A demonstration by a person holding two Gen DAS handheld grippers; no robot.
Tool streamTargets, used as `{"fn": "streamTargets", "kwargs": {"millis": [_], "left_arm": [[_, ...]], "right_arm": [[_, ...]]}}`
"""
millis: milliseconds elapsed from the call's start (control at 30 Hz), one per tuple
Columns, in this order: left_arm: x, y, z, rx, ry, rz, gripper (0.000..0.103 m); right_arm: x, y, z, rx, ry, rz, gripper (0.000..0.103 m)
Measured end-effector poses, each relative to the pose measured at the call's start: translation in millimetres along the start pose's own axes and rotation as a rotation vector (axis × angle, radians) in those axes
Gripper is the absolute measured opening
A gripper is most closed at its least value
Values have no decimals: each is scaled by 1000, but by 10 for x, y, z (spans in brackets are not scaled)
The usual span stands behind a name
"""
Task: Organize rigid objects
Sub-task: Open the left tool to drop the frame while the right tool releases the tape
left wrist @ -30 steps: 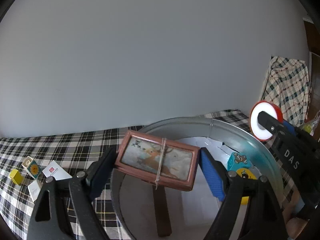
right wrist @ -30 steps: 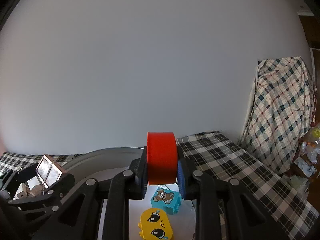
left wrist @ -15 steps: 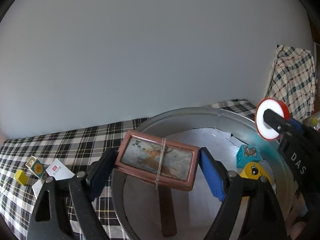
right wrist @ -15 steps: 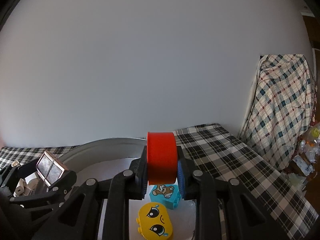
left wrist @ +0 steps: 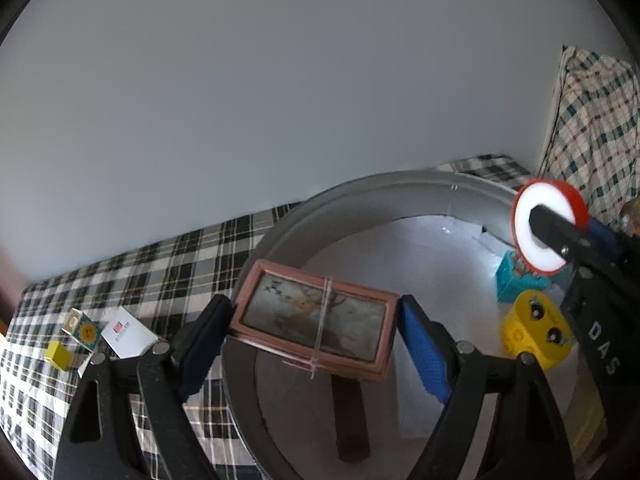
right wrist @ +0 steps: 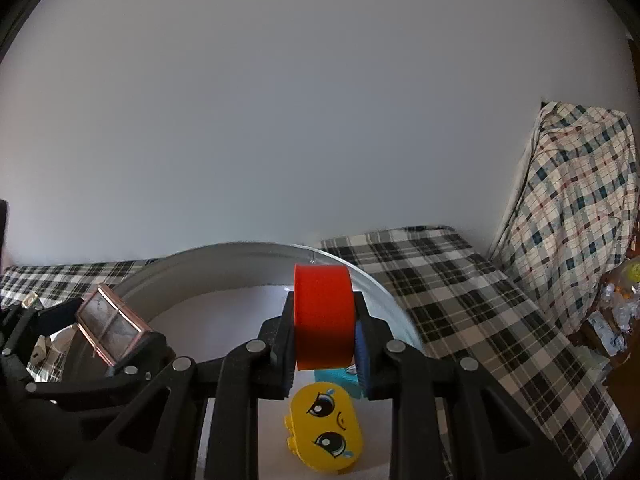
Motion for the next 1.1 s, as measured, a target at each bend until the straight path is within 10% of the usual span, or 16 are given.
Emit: {"fn": "streamTargets", "kwargs": {"millis": [300, 600, 1100], "left_arm": [[90, 68, -16, 17, -9, 42, 103], [64, 279, -121, 111, 27, 61, 103], [-481, 500, 33, 211, 128, -40, 103]], "right_arm": [[-26, -48, 32, -28, -20, -26, 30], [186, 334, -235, 204, -110, 67, 85], [403, 413, -186, 282, -219, 80, 86]]}}
Point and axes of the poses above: each gripper's, at about its wrist camera, not at the fingertips, and y roughly against the way its jaws point, x to its right, z to its underside, the point moved 6 cm from there along -y, roughly the way its jaws point, and after that the axes turned 10 degrees about x, right-handed, at the moved point
